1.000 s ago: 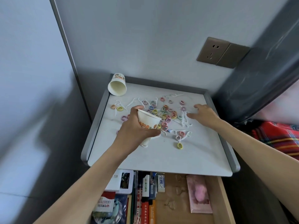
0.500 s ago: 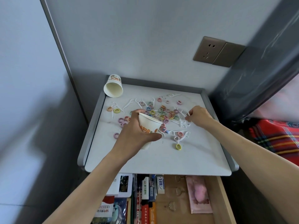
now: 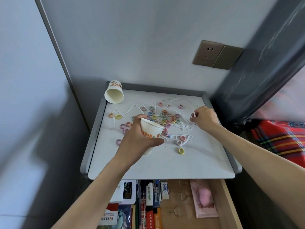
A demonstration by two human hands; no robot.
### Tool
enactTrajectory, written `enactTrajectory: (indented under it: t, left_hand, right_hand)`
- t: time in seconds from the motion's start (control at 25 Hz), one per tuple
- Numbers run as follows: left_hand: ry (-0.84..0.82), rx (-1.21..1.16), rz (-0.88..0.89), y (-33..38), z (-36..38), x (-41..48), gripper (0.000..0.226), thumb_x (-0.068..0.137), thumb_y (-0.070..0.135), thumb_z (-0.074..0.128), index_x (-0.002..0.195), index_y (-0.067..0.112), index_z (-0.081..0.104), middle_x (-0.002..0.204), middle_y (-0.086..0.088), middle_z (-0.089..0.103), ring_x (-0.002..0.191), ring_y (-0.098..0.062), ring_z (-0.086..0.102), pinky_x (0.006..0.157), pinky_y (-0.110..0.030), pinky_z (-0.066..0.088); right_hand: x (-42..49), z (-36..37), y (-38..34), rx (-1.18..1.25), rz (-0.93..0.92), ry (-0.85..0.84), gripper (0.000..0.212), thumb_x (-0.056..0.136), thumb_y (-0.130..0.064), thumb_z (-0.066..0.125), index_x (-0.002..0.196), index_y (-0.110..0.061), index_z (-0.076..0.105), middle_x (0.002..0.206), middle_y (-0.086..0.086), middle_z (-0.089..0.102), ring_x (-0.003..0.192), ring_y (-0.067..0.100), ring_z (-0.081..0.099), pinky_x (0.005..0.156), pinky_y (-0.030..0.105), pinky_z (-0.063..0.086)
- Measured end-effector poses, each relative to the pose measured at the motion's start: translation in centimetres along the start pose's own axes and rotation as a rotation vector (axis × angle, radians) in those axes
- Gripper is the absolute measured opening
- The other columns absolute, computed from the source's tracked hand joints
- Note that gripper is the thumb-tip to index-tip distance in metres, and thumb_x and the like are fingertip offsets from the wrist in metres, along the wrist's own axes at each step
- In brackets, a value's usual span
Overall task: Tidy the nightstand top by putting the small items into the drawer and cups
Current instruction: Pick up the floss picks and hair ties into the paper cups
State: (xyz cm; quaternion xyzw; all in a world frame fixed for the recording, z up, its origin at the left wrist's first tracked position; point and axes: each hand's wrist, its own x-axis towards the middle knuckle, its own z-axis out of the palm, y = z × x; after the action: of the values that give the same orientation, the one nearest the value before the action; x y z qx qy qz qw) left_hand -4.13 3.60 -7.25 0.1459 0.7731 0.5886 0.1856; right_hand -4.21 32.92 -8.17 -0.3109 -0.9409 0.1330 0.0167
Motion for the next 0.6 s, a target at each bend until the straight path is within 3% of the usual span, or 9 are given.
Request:
enactTrajectory:
  t: [0.12, 0.32, 0.48, 0.6]
  left_hand:
    - [0.0, 0.004, -0.002, 0.1, 0.1, 0.1, 0.073, 0.066, 0.023, 0.089, 0.123, 0.036, 0.046, 0.103, 0.014, 0.063, 0.091, -0.005, 0.063, 0.074, -0.03, 0.058]
    - [-0.004, 0.007, -0.002, 0.3, 0.3, 0.0, 0.072, 0.067, 0.022, 0.088, 0.122, 0.037, 0.044, 0.099, 0.018, 0.061, 0.086, 0.002, 0.06, 0.064, -0.017, 0.053]
    - [-0.003, 0.006, -0.013, 0.1, 0.2, 0.1, 0.074, 0.065, 0.024, 0.089, 0.123, 0.037, 0.046, 0.102, 0.016, 0.062, 0.092, -0.006, 0.062, 0.077, -0.032, 0.059]
    - [-0.002, 0.001, -0.006, 0.3, 0.3, -0.1, 0.073, 0.066, 0.023, 0.088, 0.123, 0.036, 0.045, 0.101, 0.015, 0.062, 0.09, -0.004, 0.062, 0.074, -0.029, 0.058]
  right_hand:
    - [0.4, -0.6, -0.2, 0.005, -0.042, 0.001, 0.014, 0.084, -0.023, 0.074, 0.089, -0.009, 0.073, 0.087, 0.009, 0.071, 0.08, 0.027, 0.066, 0.069, 0.035, 0.055]
    - [0.6, 0.8, -0.9, -0.061, -0.015, -0.042, 0.023, 0.082, -0.026, 0.077, 0.086, -0.004, 0.072, 0.08, 0.012, 0.069, 0.07, 0.027, 0.065, 0.063, 0.034, 0.056]
    - [0.8, 0.8, -1.0, -0.135, 0.005, -0.084, 0.029, 0.084, -0.034, 0.073, 0.085, -0.005, 0.066, 0.08, 0.011, 0.065, 0.072, 0.029, 0.063, 0.063, 0.034, 0.054]
    - [0.5, 0.7, -1.1, -0.173, -0.002, -0.115, 0.03, 0.089, -0.03, 0.068, 0.073, -0.008, 0.057, 0.077, 0.009, 0.06, 0.071, 0.028, 0.059, 0.058, 0.03, 0.045]
